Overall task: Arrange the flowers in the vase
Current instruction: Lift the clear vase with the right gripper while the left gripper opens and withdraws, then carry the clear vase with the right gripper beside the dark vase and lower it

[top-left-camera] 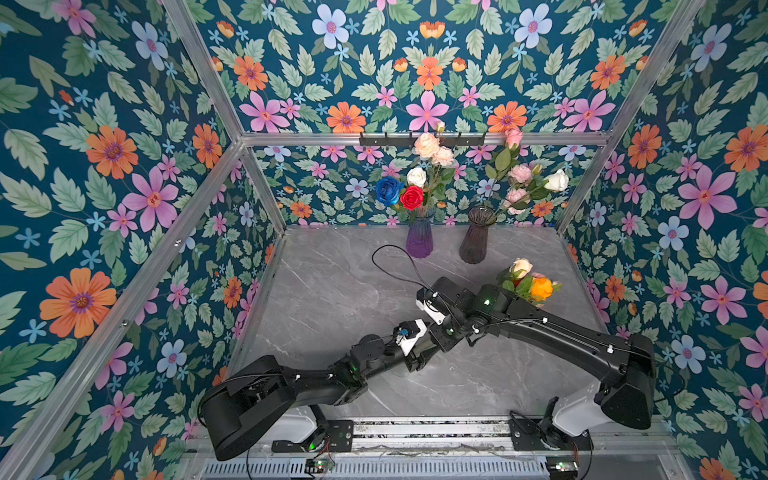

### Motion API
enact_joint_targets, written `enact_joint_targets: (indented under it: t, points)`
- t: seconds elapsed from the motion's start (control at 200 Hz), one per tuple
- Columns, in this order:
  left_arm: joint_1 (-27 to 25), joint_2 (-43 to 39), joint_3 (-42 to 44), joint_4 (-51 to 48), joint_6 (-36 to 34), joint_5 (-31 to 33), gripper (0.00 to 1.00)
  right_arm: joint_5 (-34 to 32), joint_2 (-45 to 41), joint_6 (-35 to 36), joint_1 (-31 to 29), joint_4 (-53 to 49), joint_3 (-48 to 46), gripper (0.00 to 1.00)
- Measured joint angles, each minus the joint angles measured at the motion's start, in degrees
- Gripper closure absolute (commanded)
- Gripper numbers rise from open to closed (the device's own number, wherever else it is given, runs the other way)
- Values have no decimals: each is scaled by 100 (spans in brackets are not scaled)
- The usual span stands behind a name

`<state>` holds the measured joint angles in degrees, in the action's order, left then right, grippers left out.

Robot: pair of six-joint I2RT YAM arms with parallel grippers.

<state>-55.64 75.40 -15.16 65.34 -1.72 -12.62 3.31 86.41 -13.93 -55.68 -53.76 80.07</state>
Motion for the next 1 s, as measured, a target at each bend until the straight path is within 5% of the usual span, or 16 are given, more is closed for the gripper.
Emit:
enact_joint_targets:
  t: [0.205, 0.3, 0.465, 0.545, 0.68, 1.0]
  points:
    - [0, -11, 0, 249, -103, -37, 100, 555, -363, -140, 223, 586, -455, 86]
    - [0, -11, 0, 273, -120, -52, 100, 610, -396, -216, 251, 654, -516, 100]
    - [0, -50, 4, 271, -114, -57, 100, 514, -323, -258, 249, 490, -365, 100]
    - [-13, -258, 55, 149, -35, -28, 71, 483, -243, -273, 238, 297, -186, 100]
    - [-22, -1093, 232, 28, 195, 4, 54, 326, -52, -149, 289, -122, 363, 100]
    - [-11, -3860, 680, -1488, 629, 275, 58, -533, 1215, 656, 654, -1884, 2730, 100]
